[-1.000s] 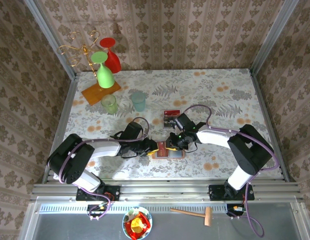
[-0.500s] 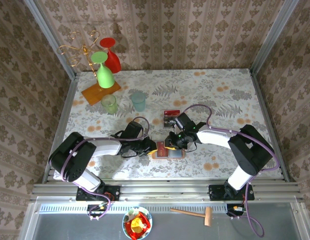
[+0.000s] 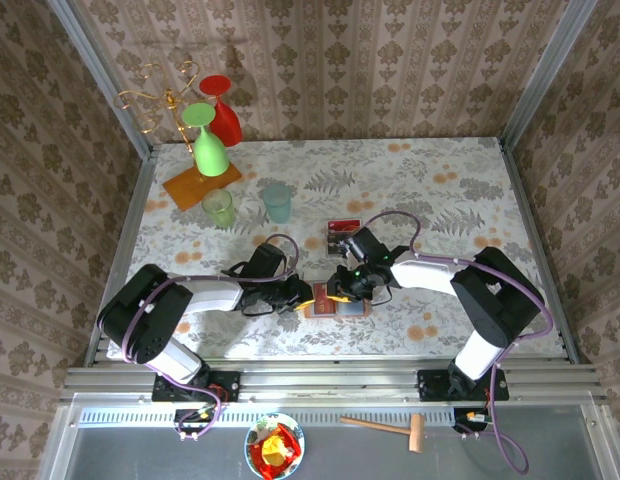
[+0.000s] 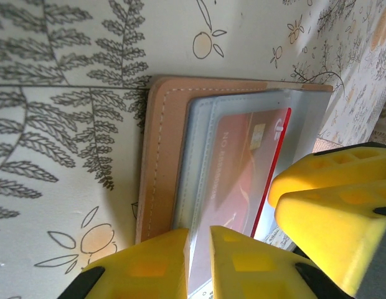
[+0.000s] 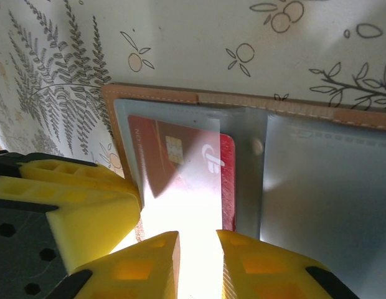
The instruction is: Take the credit cards out of the card holder
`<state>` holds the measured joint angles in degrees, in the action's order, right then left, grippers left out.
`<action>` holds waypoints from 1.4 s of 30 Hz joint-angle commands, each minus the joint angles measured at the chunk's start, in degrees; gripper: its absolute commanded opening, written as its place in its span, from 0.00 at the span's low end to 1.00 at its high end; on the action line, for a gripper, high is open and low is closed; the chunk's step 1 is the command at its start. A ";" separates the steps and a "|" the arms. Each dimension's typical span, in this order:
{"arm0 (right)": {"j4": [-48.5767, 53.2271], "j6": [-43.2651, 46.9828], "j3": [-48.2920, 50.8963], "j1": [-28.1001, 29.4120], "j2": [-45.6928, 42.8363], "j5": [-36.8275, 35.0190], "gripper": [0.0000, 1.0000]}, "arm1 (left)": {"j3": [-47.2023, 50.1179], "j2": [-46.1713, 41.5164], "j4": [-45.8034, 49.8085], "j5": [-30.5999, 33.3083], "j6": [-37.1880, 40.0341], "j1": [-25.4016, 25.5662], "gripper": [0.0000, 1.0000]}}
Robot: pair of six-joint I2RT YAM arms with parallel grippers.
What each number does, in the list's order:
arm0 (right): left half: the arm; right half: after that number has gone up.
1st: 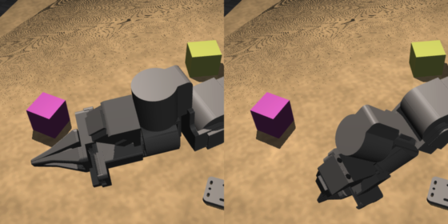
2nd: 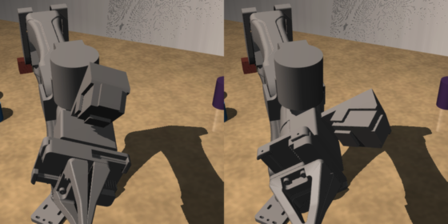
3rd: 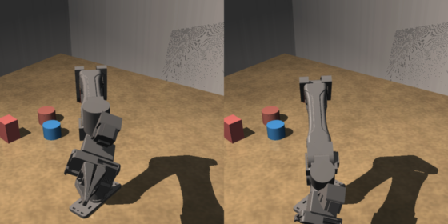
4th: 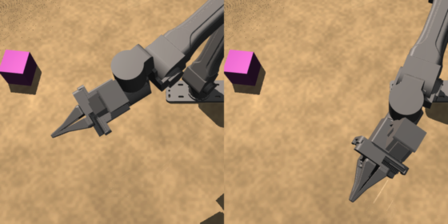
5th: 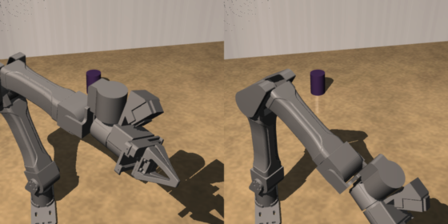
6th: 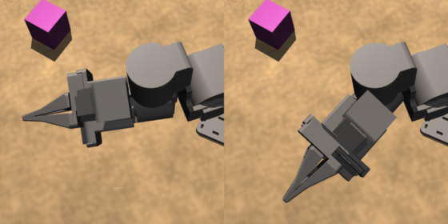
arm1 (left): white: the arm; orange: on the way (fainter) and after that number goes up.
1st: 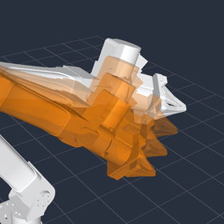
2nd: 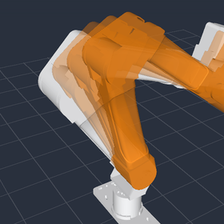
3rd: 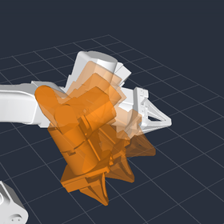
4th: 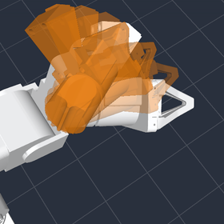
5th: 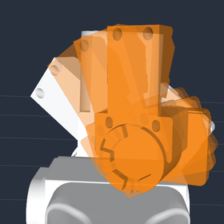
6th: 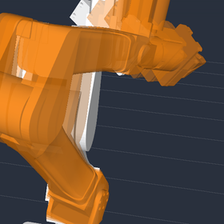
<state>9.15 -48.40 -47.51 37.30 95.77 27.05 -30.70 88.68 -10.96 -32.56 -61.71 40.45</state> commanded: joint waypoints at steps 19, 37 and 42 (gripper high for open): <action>7.53 3.21 -1.33 0.67 -0.19 -6.55 0.27 | 1.78 -0.10 0.39 0.43 0.50 -0.32 0.18; 5.14 1.69 -0.34 -0.55 -4.71 -2.56 0.28 | -5.45 -3.10 8.02 0.08 2.91 -0.45 0.18; 3.21 1.21 0.40 -1.59 -4.33 -0.69 0.28 | -6.33 -2.60 8.24 0.04 2.91 0.05 0.17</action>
<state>13.61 -46.54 -48.01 36.32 92.29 24.49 -35.48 86.91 -4.58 -32.56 -60.18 40.40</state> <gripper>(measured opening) 0.277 0.176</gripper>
